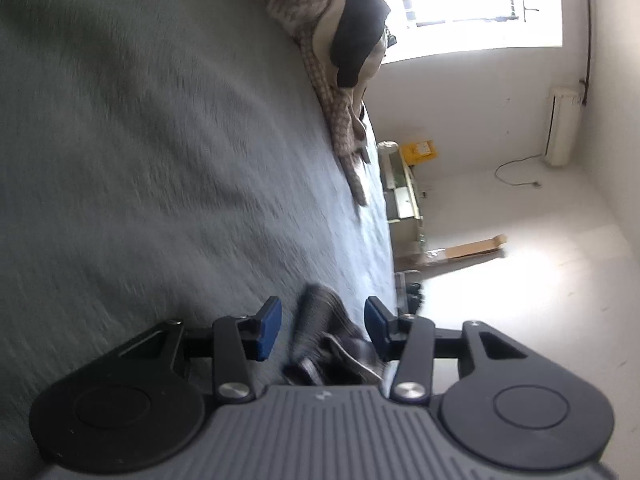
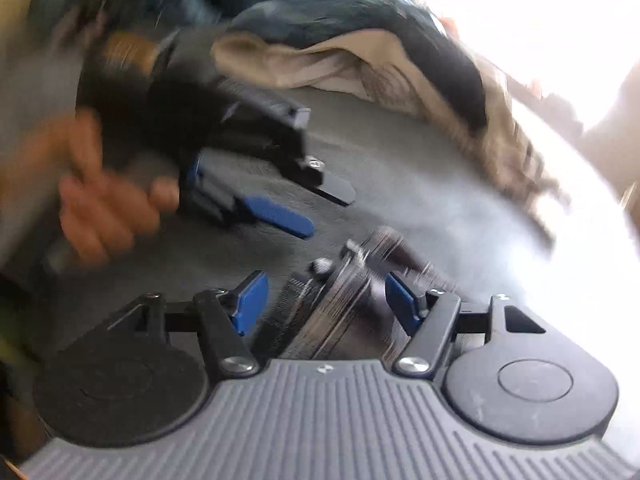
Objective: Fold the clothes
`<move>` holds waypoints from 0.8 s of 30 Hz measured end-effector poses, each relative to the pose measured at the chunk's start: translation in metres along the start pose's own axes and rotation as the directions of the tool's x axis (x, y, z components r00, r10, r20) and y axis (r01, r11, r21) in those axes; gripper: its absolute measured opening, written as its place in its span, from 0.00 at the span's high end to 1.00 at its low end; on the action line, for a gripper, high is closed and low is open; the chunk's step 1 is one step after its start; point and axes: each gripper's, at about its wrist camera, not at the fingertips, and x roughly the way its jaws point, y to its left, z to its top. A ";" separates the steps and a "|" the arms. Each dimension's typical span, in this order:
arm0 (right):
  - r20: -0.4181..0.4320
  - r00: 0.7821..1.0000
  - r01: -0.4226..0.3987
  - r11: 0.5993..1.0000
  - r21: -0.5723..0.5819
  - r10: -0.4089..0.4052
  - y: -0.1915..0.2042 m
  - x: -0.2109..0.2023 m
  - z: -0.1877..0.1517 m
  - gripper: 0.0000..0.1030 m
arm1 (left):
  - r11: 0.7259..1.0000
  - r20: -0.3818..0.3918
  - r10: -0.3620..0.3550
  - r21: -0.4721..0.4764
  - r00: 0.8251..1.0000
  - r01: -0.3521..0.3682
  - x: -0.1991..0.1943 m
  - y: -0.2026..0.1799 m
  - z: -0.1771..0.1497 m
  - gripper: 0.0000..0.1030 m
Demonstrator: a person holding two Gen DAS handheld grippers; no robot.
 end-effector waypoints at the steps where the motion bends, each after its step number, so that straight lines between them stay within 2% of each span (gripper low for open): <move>1: -0.018 1.000 0.007 0.999 -0.046 -0.008 0.003 0.005 0.004 0.31 | 1.000 0.001 -0.013 -0.002 1.000 0.013 -0.001 0.003 0.001 0.54; 5: -0.150 0.989 -0.029 0.988 -0.152 0.006 0.003 0.034 0.023 0.30 | 0.998 0.006 -0.056 -0.009 0.998 0.056 -0.008 0.010 0.000 0.54; 9: -0.293 0.956 -0.063 0.991 -0.115 0.027 -0.010 0.064 0.038 0.32 | 0.998 0.030 -0.061 0.019 0.998 0.060 -0.021 0.008 -0.003 0.50; 12: -0.364 0.930 -0.064 0.997 -0.044 0.043 -0.024 0.080 0.047 0.46 | 0.998 0.044 -0.060 0.023 0.997 0.059 -0.033 0.010 -0.007 0.50; 15: -0.364 0.930 -0.044 0.998 0.033 0.053 -0.035 0.082 0.049 0.58 | 0.998 0.047 -0.068 0.017 0.997 0.067 -0.042 0.012 -0.010 0.49; 16: -0.363 0.930 -0.038 0.998 0.058 0.057 -0.038 0.083 0.050 0.65 | 0.998 0.049 -0.068 0.020 0.996 0.067 -0.043 0.011 -0.010 0.48; 18: -0.349 0.936 -0.018 0.995 0.103 0.053 -0.042 0.079 0.051 0.73 | 0.997 0.050 -0.067 0.029 0.996 0.066 -0.044 0.010 -0.012 0.47; 20: -0.327 0.943 -0.007 0.987 0.162 0.061 -0.044 0.074 0.051 0.84 | 0.997 0.043 -0.067 0.041 0.997 0.065 -0.043 0.009 -0.014 0.46; 22: -0.296 0.953 0.005 0.969 0.246 0.071 -0.051 0.067 0.047 0.88 | 0.997 0.034 -0.066 0.050 0.997 0.064 -0.043 0.009 -0.017 0.46; 24: -0.256 0.962 0.003 0.931 0.365 0.097 -0.061 0.058 0.040 0.90 | 0.996 0.026 -0.066 0.062 0.997 0.064 -0.044 0.009 -0.019 0.46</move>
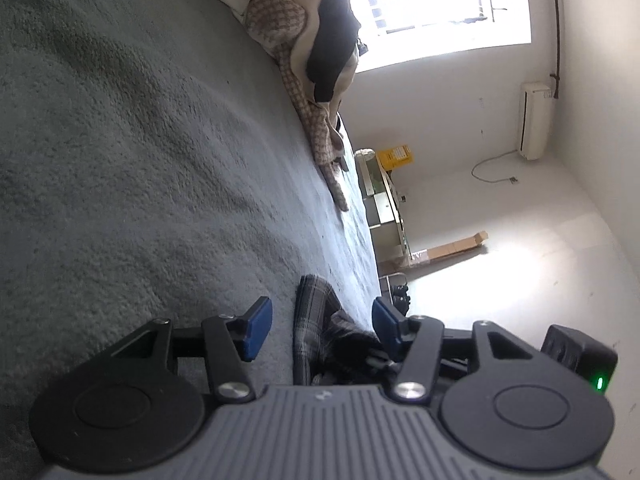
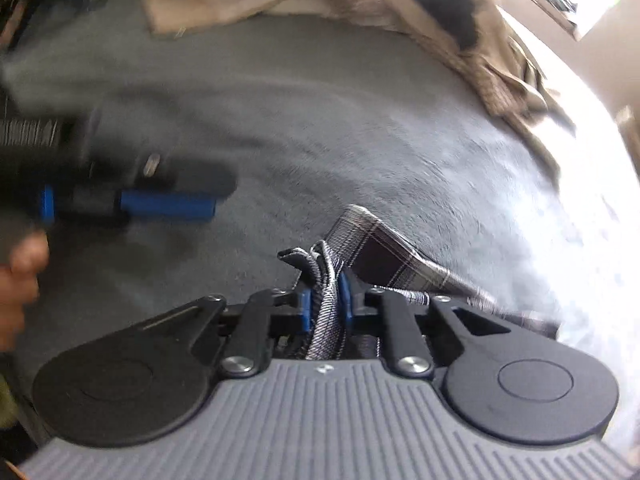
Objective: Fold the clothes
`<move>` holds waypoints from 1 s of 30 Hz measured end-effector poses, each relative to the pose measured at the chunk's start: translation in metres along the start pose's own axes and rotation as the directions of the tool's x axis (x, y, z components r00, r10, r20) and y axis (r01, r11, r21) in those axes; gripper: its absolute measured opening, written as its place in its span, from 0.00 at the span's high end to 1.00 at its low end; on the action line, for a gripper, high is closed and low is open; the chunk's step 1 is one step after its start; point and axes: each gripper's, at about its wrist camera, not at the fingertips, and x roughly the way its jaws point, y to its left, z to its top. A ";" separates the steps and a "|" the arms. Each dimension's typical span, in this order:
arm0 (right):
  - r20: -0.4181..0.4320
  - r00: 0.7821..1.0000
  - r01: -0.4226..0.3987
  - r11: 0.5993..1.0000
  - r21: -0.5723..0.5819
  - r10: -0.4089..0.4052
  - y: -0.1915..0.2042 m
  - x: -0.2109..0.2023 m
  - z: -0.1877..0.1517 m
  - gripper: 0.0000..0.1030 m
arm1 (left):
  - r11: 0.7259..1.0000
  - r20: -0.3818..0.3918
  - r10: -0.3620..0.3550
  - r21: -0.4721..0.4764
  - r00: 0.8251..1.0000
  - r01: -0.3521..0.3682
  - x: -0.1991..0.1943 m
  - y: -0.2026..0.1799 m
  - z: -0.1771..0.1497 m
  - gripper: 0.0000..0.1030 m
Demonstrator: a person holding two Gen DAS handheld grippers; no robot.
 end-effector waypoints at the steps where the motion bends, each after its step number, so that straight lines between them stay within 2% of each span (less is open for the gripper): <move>1: 0.015 1.000 -0.025 0.997 0.067 0.024 -0.009 -0.004 -0.003 0.91 | 1.000 -0.003 0.000 0.004 1.000 0.000 -0.001 0.000 -0.001 0.46; 4: 0.097 0.990 -0.127 0.952 0.278 0.104 -0.031 -0.019 -0.019 0.91 | 1.000 -0.008 -0.004 0.012 1.000 0.004 -0.002 0.000 -0.003 0.45; 7: 0.221 0.964 -0.234 0.864 0.446 0.148 -0.048 -0.028 -0.035 0.92 | 1.000 -0.013 -0.007 0.015 1.000 0.007 -0.002 0.001 -0.003 0.44; 10: 0.328 0.940 -0.258 0.828 0.497 0.096 -0.052 -0.041 -0.047 0.94 | 1.000 -0.017 -0.011 0.018 1.000 0.011 -0.004 0.001 -0.004 0.44; 13: 0.398 0.916 -0.255 0.838 0.482 0.050 -0.050 -0.045 -0.048 0.94 | 1.000 -0.019 -0.016 0.015 1.000 0.017 -0.007 0.001 -0.005 0.44; 15: 0.408 0.912 -0.256 0.841 0.477 0.046 -0.048 -0.037 -0.043 0.94 | 1.000 -0.022 -0.023 0.008 0.999 0.023 -0.008 0.002 -0.004 0.44; 22: 0.363 0.926 -0.281 0.830 0.482 0.102 -0.050 -0.008 -0.041 0.94 | 0.999 -0.029 -0.032 -0.005 0.999 0.032 -0.005 0.004 0.000 0.44; 30: 0.310 0.942 -0.259 0.860 0.440 0.125 -0.045 0.005 -0.039 0.94 | 0.999 -0.031 -0.037 -0.012 0.999 0.037 -0.007 0.003 0.000 0.44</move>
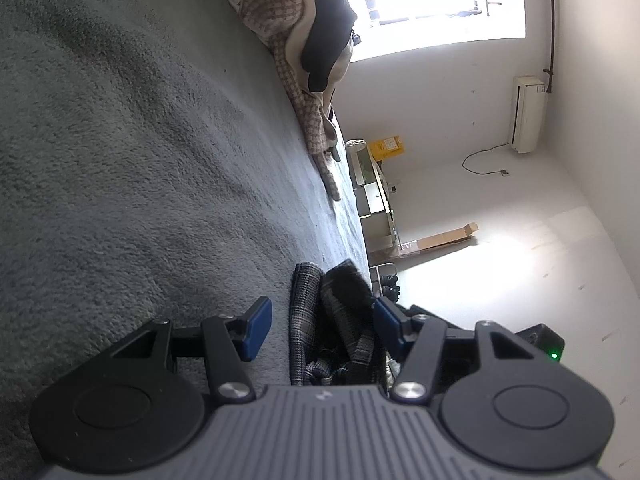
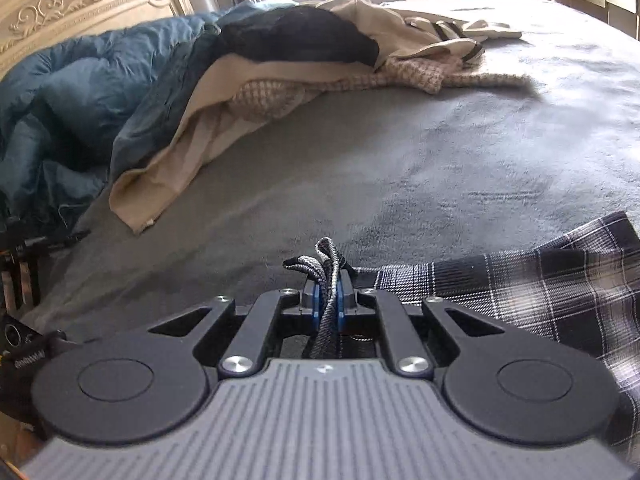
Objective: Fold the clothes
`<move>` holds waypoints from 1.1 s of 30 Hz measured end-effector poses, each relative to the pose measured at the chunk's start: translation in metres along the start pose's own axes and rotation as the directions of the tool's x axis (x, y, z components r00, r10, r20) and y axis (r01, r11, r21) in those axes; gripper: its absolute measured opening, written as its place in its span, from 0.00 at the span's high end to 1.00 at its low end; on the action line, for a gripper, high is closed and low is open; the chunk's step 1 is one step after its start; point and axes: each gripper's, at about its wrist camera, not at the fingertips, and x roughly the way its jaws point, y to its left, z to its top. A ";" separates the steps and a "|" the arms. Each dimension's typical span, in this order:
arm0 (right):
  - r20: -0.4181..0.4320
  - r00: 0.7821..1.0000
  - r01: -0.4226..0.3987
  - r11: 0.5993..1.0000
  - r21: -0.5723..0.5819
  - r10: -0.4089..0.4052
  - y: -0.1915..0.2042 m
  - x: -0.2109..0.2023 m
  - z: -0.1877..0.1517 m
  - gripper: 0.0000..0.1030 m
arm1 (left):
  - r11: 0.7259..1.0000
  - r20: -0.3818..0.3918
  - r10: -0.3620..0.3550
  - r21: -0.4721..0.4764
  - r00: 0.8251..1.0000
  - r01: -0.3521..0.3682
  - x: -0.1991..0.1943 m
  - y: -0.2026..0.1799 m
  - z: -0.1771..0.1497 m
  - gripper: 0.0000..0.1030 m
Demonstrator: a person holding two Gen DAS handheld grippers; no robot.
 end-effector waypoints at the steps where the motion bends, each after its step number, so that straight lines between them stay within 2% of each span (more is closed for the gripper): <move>1: -0.008 1.000 0.001 1.000 -0.004 -0.001 0.000 0.002 0.000 0.94 | 1.000 0.000 0.000 0.000 1.000 0.000 0.000 0.000 0.000 0.44; 4: -0.035 0.999 0.005 1.000 -0.015 -0.005 -0.001 0.007 -0.001 0.93 | 1.000 0.000 0.002 -0.001 1.000 -0.002 0.000 0.000 -0.001 0.44; 7: -0.087 0.996 0.005 0.999 -0.037 -0.008 0.001 0.015 -0.001 0.87 | 1.000 -0.002 0.004 -0.001 1.000 -0.004 0.000 0.000 0.000 0.44; 10: -0.106 0.994 -0.028 0.998 -0.057 0.022 0.005 0.011 0.002 0.68 | 1.000 -0.005 0.005 0.001 1.000 -0.005 0.000 -0.001 0.000 0.44; 11: -0.100 0.994 -0.048 0.997 -0.059 0.042 0.007 0.005 0.004 0.67 | 1.000 -0.007 0.002 0.000 1.000 -0.002 -0.001 -0.002 0.000 0.44; 14: -0.058 0.995 -0.084 0.994 -0.077 0.079 0.008 -0.029 0.007 0.60 | 1.000 -0.013 -0.005 0.001 1.000 0.005 -0.003 -0.004 -0.001 0.44; 17: -0.011 0.994 -0.107 0.986 -0.129 0.106 0.002 -0.082 0.000 0.60 | 1.000 -0.027 -0.014 0.010 1.000 0.014 -0.005 -0.008 -0.005 0.43; 20: 0.011 0.992 -0.116 0.951 -0.285 0.124 -0.002 -0.133 -0.031 0.60 | 0.999 -0.056 -0.035 0.015 0.998 0.036 -0.003 -0.009 -0.012 0.43; 22: 0.015 0.996 -0.074 0.894 -0.442 0.090 0.002 -0.154 -0.065 0.60 | 0.999 -0.066 -0.031 0.021 0.997 0.033 0.001 -0.011 -0.016 0.43; 25: 0.009 1.000 -0.015 0.763 -0.646 0.027 0.013 -0.161 -0.115 0.60 | 0.999 -0.082 -0.032 0.036 0.996 0.035 0.010 -0.017 -0.021 0.43; 29: 0.035 0.999 0.040 0.573 -0.818 -0.020 0.032 -0.149 -0.160 0.62 | 0.997 -0.119 -0.048 0.047 0.992 0.054 0.026 -0.027 -0.028 0.43; 31: 0.065 0.996 0.083 0.463 -0.883 -0.054 0.040 -0.135 -0.176 0.62 | 0.997 -0.136 -0.036 0.058 0.990 0.044 0.035 -0.031 -0.031 0.43; 33: 0.094 0.993 0.112 0.388 -0.915 -0.066 0.045 -0.123 -0.183 0.62 | 0.996 -0.154 -0.027 0.075 0.988 0.039 0.044 -0.035 -0.033 0.43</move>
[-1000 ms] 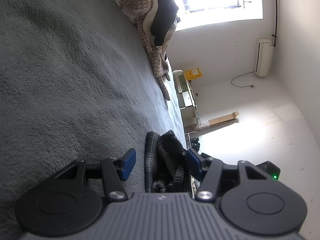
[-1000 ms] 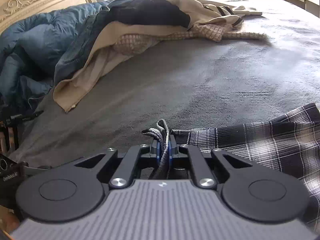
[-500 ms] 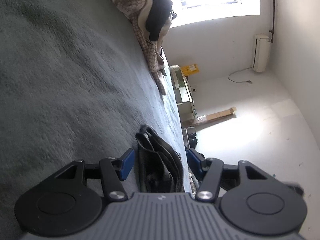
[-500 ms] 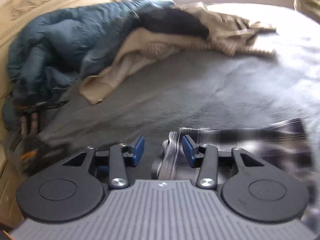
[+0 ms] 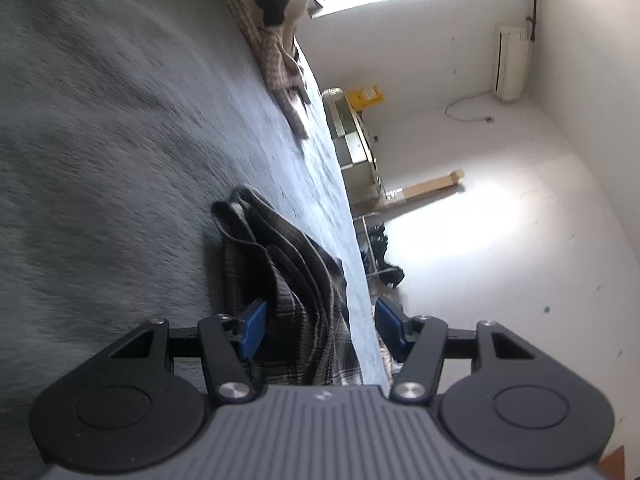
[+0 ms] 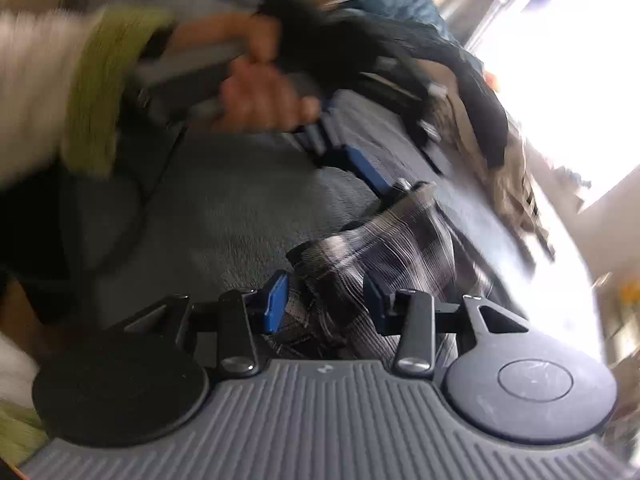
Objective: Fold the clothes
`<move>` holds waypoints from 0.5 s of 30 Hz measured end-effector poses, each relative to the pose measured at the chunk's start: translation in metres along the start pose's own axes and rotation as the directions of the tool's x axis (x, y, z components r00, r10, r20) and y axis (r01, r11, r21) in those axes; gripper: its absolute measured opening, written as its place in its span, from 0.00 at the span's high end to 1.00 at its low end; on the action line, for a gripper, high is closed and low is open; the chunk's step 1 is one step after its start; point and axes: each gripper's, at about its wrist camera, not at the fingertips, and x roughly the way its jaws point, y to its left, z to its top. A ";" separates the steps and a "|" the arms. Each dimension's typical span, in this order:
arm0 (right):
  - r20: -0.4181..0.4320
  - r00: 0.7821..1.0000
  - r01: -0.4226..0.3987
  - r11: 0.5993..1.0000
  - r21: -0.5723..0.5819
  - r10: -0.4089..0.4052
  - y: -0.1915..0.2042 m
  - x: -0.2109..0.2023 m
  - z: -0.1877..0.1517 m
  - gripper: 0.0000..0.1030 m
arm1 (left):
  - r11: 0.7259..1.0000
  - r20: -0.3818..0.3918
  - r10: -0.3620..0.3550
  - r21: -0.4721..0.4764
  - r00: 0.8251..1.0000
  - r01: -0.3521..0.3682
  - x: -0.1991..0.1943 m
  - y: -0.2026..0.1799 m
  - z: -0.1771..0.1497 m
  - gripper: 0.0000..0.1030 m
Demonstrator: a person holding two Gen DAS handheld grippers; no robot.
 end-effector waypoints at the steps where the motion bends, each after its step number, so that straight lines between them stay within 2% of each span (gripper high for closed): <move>1: 0.002 1.000 0.014 0.999 -0.038 -0.014 0.004 0.006 0.001 0.67 | 1.000 -0.005 0.008 0.006 1.000 -0.008 0.002 0.000 -0.001 0.43; 2: 0.010 1.000 0.030 0.998 -0.057 -0.030 0.006 0.008 0.002 0.77 | 1.000 -0.010 0.017 0.012 1.000 -0.017 0.004 0.000 -0.002 0.43; 5: 0.040 0.999 0.025 0.999 0.037 -0.026 -0.010 -0.002 0.004 0.88 | 1.000 -0.016 0.025 0.012 1.000 -0.024 0.007 0.002 -0.003 0.44; 9: 0.075 0.997 -0.008 0.998 0.063 0.003 -0.030 -0.021 0.005 0.93 | 1.000 -0.019 0.021 0.001 1.000 -0.021 0.008 0.006 -0.003 0.44; 15: 0.078 0.991 -0.101 0.990 -0.099 0.109 -0.034 -0.024 0.000 0.95 | 1.000 -0.020 0.022 0.003 1.000 -0.022 0.007 0.010 -0.006 0.44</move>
